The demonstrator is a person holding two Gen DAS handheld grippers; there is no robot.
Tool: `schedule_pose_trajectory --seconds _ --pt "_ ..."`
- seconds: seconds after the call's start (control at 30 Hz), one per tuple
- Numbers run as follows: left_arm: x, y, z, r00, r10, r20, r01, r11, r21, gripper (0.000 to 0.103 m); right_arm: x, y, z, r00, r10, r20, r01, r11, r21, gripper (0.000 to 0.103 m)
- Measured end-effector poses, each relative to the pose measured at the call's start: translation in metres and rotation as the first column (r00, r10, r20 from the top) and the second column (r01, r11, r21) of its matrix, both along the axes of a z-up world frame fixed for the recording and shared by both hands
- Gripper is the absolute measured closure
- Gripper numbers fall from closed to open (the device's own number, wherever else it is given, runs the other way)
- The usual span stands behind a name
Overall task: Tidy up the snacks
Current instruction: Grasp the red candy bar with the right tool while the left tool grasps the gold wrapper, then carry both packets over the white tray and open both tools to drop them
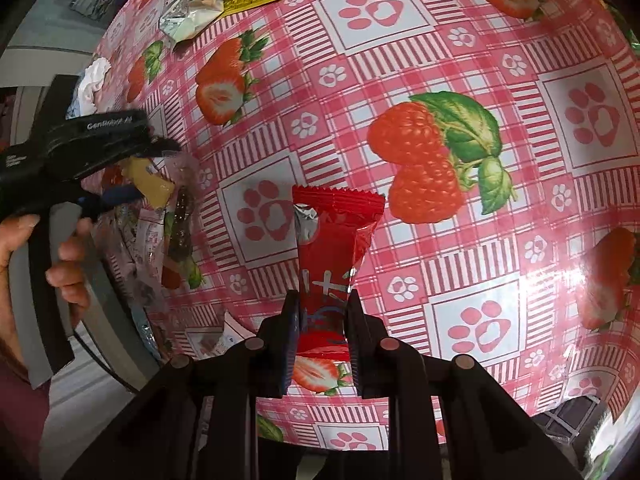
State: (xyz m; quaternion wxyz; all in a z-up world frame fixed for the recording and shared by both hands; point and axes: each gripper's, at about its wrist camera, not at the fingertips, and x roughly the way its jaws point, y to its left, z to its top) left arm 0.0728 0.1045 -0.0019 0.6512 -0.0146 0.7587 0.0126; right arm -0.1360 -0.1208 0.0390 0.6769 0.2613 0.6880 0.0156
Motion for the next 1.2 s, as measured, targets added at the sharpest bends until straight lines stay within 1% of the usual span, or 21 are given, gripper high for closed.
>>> schedule_pose_trajectory --seconds 0.1,0.17,0.2,0.27,0.4,0.43,0.47,0.5,0.53,0.63,0.67,0.7,0.77,0.8,0.97,1.0,1.1,1.2 --pt "-0.005 0.001 0.005 1.0 -0.019 0.017 0.019 1.0 -0.011 0.078 0.0 0.004 0.004 1.0 -0.002 0.001 0.002 1.0 -0.008 0.08" --pt "-0.016 0.001 0.014 0.998 -0.043 0.035 0.044 0.999 -0.025 0.078 -0.002 0.007 0.006 1.0 0.0 0.004 0.0 1.0 -0.012 0.08" --pt "-0.03 0.004 0.019 0.997 -0.058 0.049 0.059 0.998 -0.021 0.078 -0.001 0.007 0.011 1.0 0.007 0.009 -0.007 1.0 -0.015 0.08" --pt "-0.057 0.005 0.033 0.991 -0.099 0.085 0.101 0.995 -0.013 0.078 -0.004 0.023 0.013 1.0 0.012 0.008 -0.012 1.0 -0.023 0.08" --pt "-0.09 0.021 0.067 0.972 -0.172 0.159 0.171 0.985 0.018 0.078 -0.005 0.045 0.025 0.999 0.043 0.014 -0.043 0.998 -0.04 0.08" --pt "-0.1 0.024 0.076 0.968 -0.179 0.176 0.178 0.984 0.023 0.078 -0.008 0.06 0.025 0.998 0.056 0.012 -0.055 0.997 -0.052 0.08" --pt "-0.112 0.029 0.087 0.966 -0.178 0.186 0.177 0.984 0.023 0.078 -0.007 0.065 0.03 0.997 0.072 0.017 -0.071 0.996 -0.058 0.08" --pt "-0.121 0.036 0.095 0.966 -0.169 0.195 0.17 0.985 0.014 0.078 -0.014 0.088 0.024 0.997 0.079 0.009 -0.078 0.995 -0.068 0.08" --pt "-0.132 0.045 0.104 0.967 -0.16 0.201 0.162 0.987 0.008 0.078 -0.012 0.099 0.028 0.995 0.101 0.016 -0.1 0.992 -0.075 0.08" --pt "-0.149 0.068 0.128 0.964 -0.128 0.233 0.133 0.991 -0.004 0.078 -0.008 0.12 0.038 0.988 0.153 0.034 -0.149 0.984 -0.094 0.08" --pt "-0.135 0.07 0.132 0.963 -0.123 0.24 0.127 0.992 -0.005 0.078 -0.006 0.13 0.043 0.983 0.177 0.042 -0.173 0.98 -0.101 0.08" --pt "-0.139 0.079 0.139 0.96 -0.114 0.254 0.118 0.993 -0.002 0.078 -0.002 0.142 0.049 0.977 0.208 0.053 -0.201 0.973 -0.11 0.08" --pt "-0.139 0.098 0.145 0.956 -0.099 0.277 0.101 0.995 0.009 0.078 0.004 0.16 0.057 0.966 0.25 0.067 -0.241 0.963 -0.117 0.08" --pt "-0.133 0.105 0.143 0.955 -0.092 0.283 0.093 0.996 0.012 0.078 0.007 0.168 0.06 0.961 0.267 0.072 -0.257 0.959 -0.119 0.08" --pt "-0.143 0.157 0.151 0.953 -0.002 0.304 -0.008 1.0 0.03 0.078 0.026 0.23 0.08 0.908 0.402 0.115 -0.385 0.912 -0.144 0.08" --pt "-0.146 0.17 0.153 0.952 0.022 0.306 -0.034 0.999 0.033 0.078 0.031 0.247 0.086 0.89 0.439 0.128 -0.42 0.895 -0.15 0.08" --pt "-0.158 0.205 0.158 0.944 0.094 0.317 -0.113 0.993 0.044 0.078 0.04 0.28 0.092 0.85 0.504 0.154 -0.482 0.861 -0.159 0.08" --pt "-0.17 0.232 0.162 0.934 0.147 0.325 -0.17 0.984 0.045 0.078 0.046 0.317 0.096 0.798 0.578 0.171 -0.552 0.815 -0.175 0.08"
